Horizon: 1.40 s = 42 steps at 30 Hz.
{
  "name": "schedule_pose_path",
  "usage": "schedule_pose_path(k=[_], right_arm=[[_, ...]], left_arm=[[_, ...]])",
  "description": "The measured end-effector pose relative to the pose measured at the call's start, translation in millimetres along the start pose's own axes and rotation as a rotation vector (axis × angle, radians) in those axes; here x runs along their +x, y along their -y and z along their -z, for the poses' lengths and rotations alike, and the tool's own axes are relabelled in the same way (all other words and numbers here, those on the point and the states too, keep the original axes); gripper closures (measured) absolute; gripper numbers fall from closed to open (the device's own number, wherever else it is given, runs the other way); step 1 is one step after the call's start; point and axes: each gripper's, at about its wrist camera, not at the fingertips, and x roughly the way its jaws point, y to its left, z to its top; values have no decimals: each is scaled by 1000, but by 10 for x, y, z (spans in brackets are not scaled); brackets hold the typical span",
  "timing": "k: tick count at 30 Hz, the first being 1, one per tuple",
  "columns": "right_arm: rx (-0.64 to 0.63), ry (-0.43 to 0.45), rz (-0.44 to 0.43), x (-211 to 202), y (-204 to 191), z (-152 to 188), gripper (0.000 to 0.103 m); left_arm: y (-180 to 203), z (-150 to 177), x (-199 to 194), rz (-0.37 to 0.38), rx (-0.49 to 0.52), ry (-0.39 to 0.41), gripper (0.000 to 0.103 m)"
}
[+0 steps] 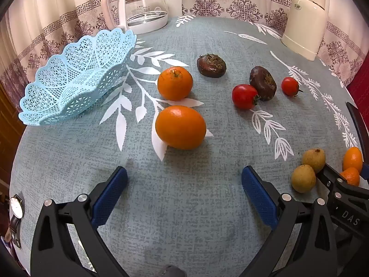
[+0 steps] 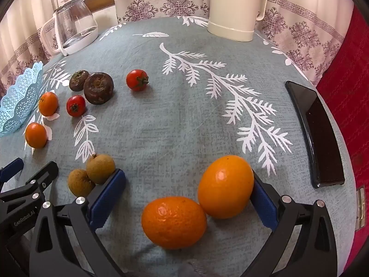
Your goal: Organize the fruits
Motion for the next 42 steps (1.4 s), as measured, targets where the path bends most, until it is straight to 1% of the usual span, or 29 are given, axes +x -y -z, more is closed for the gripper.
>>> schedule_pose_path(k=[9,14,42], right_arm=[[-11,-8,-3,-5,-6,8,5],[-38,-16,-27,-18,9,34,5],[-52,-18,-29,-17,6,33,5]], left_arm=[[8,42,0,6,16,-6,2],[-18,9,3,10,14,-9,2],[-6,17,-10,10,14,-6,2]])
